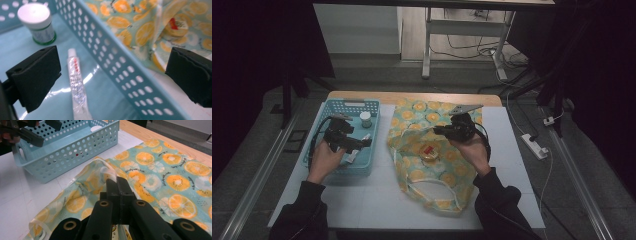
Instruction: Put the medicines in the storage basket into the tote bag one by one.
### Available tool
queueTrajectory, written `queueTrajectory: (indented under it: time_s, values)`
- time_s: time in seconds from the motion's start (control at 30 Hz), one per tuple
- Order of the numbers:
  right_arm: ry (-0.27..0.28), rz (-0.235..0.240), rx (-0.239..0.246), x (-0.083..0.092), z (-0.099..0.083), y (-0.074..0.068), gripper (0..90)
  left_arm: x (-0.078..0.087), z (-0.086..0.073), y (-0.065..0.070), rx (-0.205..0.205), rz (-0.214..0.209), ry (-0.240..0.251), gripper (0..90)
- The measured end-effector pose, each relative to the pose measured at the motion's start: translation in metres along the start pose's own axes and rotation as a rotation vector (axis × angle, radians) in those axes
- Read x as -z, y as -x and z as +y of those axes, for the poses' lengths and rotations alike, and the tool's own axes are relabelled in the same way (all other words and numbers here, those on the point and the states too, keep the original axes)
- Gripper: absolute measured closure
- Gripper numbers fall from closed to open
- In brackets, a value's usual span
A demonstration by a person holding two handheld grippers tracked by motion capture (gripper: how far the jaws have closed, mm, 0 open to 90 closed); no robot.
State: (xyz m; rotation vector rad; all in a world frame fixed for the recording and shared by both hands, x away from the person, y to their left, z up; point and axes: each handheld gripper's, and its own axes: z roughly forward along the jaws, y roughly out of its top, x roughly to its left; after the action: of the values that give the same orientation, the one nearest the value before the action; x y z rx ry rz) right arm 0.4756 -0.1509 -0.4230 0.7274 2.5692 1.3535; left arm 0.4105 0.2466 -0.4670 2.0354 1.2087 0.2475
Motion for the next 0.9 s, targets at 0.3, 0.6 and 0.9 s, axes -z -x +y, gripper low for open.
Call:
queueTrajectory:
  time_s: [0.3, 0.6, 0.9]
  values:
    - [0.000, 0.000, 0.002, 0.000, 0.000, -0.001, 90.0, -0.006, 0.001, -0.017, 0.011, 0.043, -0.032, 0.0]
    - [0.000, 0.001, 0.001, 0.000, 0.000, 0.000, 90.0, -0.028, 0.000, -0.031, 0.018, 0.078, -0.149, 0.0]
    - [-0.002, 0.005, 0.002, 0.000, 0.000, -0.001, 90.0, -0.047, -0.002, -0.034, 0.034, 0.116, -0.295, 0.0]
